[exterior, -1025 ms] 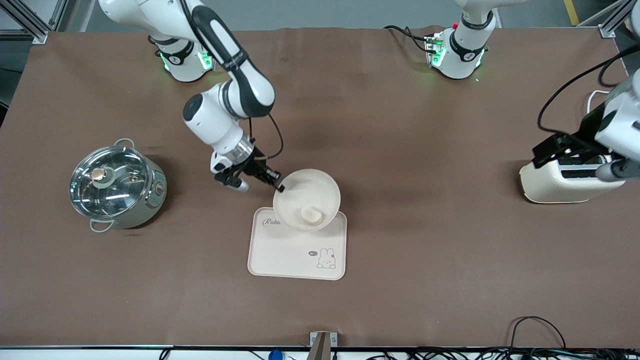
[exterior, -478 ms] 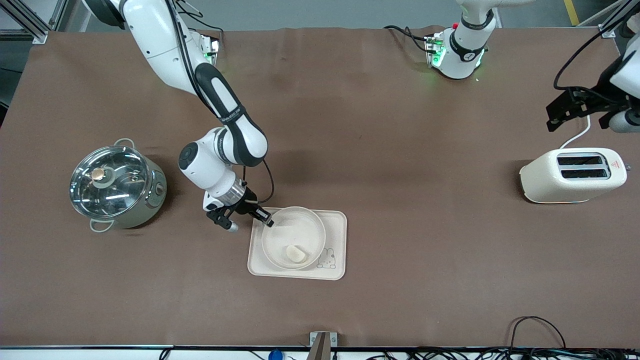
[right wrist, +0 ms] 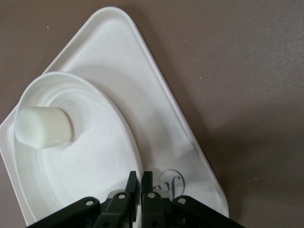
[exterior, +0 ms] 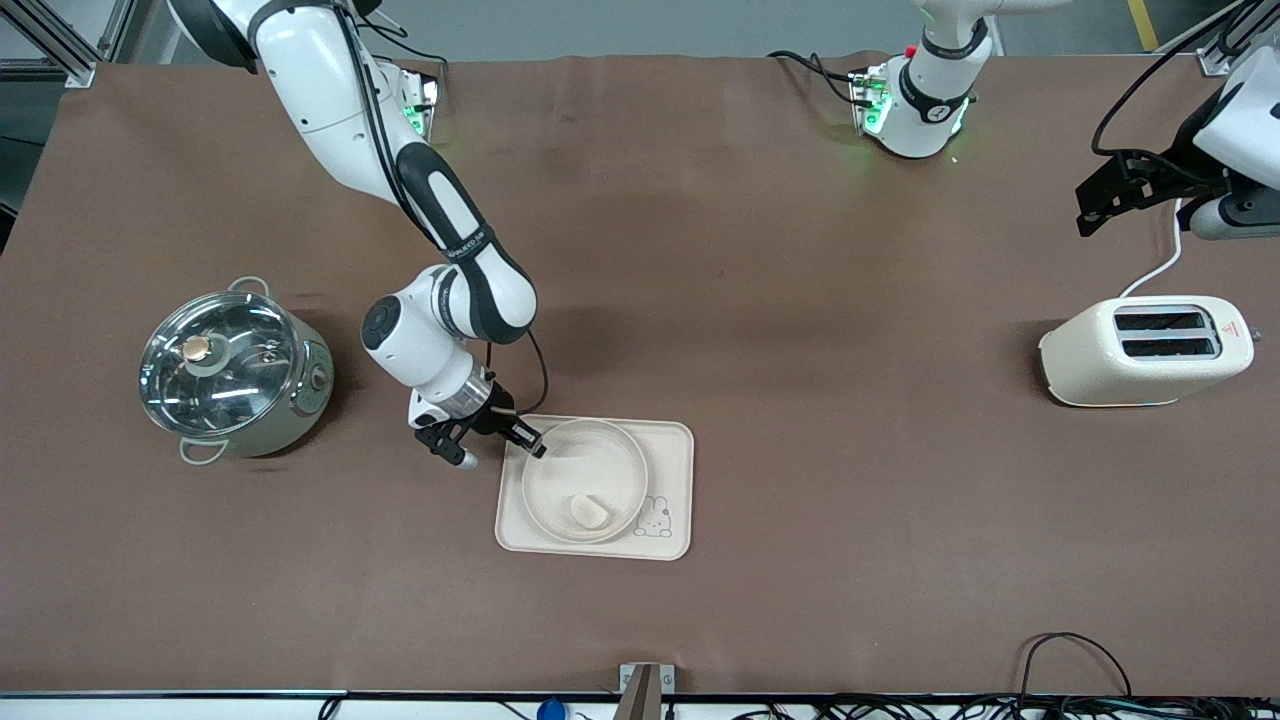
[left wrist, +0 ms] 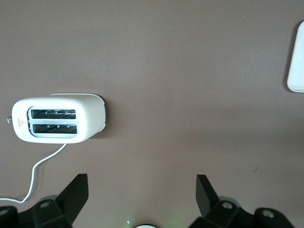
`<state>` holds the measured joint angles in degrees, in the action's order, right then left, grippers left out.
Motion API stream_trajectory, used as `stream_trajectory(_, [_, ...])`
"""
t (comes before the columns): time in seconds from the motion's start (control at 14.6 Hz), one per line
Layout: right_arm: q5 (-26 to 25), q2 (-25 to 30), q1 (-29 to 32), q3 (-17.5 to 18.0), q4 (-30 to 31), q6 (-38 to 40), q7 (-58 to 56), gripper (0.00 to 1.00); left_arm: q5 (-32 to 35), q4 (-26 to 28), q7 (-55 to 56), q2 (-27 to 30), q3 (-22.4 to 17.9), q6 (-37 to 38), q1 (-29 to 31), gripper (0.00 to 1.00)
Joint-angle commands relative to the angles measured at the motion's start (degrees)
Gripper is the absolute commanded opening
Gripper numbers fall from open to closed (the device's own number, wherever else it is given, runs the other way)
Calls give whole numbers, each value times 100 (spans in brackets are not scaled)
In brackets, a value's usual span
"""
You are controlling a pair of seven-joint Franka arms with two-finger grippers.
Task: Place bun in plate and plate on tray
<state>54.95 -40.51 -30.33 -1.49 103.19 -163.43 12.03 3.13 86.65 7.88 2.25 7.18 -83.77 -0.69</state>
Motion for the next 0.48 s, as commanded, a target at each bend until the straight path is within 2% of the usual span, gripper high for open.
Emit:
stream_trajectory(0.0, [-81, -80, 80, 61, -97, 4, -26, 61, -84, 124, -6, 100, -15, -86, -19, 100])
stream_trajectory(0.14, [-81, -71, 71, 61, -97, -13, -17, 79, -128, 98, 3, 39, -15, -86, -19, 100])
stream_trajectory(0.2, [-81, -54, 71, 61, -97, -13, -17, 84, -137, 98, 3, 39, -15, -86, -19, 100])
stream_trajectory(0.27, [-64, -45, 89, 70, -97, -13, -8, 88, -137, 98, -6, 39, -15, -86, -19, 100])
stream_trajectory(0.41, [-11, -45, 124, 79, -106, -4, 9, 89, -120, 89, -6, 21, -15, -95, -27, 100])
